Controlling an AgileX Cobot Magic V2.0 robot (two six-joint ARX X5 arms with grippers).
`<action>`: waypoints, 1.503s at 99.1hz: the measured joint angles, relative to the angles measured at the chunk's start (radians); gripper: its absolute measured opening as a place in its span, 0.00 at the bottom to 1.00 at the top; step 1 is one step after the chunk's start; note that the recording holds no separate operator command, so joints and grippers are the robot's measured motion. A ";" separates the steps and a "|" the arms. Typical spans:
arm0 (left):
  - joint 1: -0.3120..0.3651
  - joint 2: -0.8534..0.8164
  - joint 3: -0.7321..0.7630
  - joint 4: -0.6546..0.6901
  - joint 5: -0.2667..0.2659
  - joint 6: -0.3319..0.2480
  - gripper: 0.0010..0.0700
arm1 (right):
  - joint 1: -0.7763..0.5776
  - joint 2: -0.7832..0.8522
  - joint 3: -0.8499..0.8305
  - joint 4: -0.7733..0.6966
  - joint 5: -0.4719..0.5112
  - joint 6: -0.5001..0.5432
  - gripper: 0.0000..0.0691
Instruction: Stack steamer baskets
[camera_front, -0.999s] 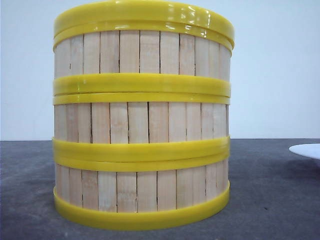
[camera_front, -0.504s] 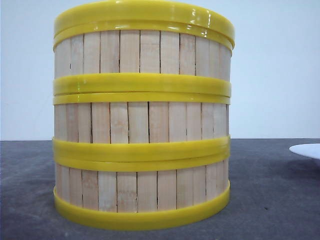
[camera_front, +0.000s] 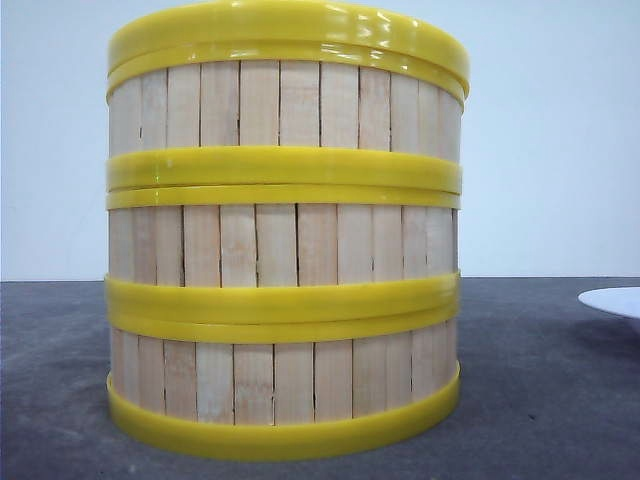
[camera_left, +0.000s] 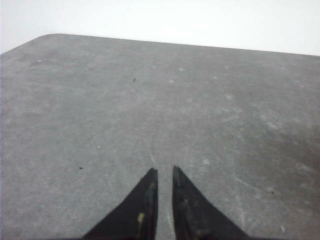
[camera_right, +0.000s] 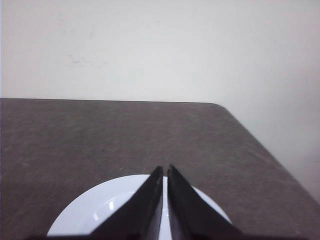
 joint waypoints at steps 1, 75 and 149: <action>0.000 0.000 0.000 0.000 0.000 0.000 0.02 | 0.000 -0.002 -0.002 0.001 0.000 0.001 0.02; 0.000 0.000 0.000 0.000 0.000 0.000 0.02 | -0.001 -0.119 -0.162 -0.025 -0.053 0.025 0.02; 0.000 0.000 0.000 0.000 0.000 0.000 0.02 | -0.001 -0.119 -0.162 0.013 -0.068 0.072 0.02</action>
